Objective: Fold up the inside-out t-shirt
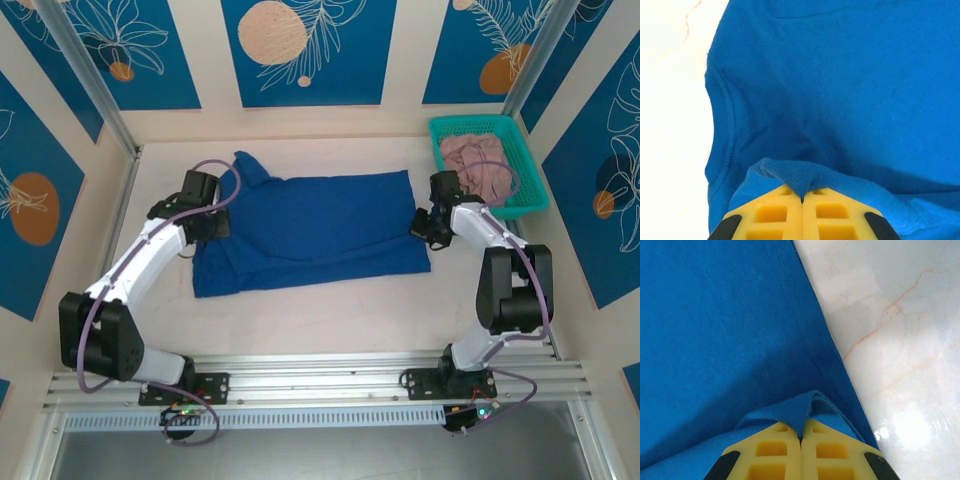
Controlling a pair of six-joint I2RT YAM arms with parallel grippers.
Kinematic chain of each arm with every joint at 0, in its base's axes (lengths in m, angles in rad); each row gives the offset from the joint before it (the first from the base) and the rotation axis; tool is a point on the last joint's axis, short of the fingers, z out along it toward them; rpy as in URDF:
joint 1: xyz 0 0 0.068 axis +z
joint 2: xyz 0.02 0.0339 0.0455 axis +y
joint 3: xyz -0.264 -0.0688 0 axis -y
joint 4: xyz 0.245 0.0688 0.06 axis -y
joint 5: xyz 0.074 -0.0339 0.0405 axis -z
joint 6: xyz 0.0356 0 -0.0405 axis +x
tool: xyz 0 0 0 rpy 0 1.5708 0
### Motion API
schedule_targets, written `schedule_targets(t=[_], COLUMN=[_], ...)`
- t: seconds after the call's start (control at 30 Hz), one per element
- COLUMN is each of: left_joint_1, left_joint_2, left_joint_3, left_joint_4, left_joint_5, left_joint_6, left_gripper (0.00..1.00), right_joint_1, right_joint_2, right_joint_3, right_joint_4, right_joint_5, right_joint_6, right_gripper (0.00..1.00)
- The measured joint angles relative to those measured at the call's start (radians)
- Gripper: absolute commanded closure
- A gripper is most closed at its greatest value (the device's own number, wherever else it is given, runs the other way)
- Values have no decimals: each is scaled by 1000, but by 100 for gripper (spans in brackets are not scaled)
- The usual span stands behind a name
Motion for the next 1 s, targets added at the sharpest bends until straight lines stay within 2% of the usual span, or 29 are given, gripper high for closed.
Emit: schedule_targets(t=[0.1,0.23,0.33,0.4,0.47,0.6,0.7,0.83,1.0], left_joint_1=[3,11,13,13,13,14,15,15,12], left_joint_2=[66,198,310,352,356,280,131,14,15], left_joint_3=[26,80,140,167,172,113,-48,-221,-311], left_joint_4=[29,80,106,117,123,169,235,272,305], left_joint_5=[-4,-27,-39,-38,-30,13,96,190,274], left_joint_6=[0,6,9,14,8,-14,-62,-115,-146], left_gripper=[98,65,54,48,44,41,40,35,34], right_joint_1=[1,2,1,2,7,50,165,323,338], right_joint_2=[49,162,235,233,201,24,-121,-164,-143], right_joint_3=[31,115,178,185,177,75,-29,-91,-113], right_joint_4=[10,37,56,61,68,110,169,201,208], right_joint_5=[4,18,26,33,40,39,11,-36,-55], right_joint_6=[1,3,-8,-16,-38,-73,-109,-135,-139], right_gripper=[95,74,62,52,47,44,43,43,43])
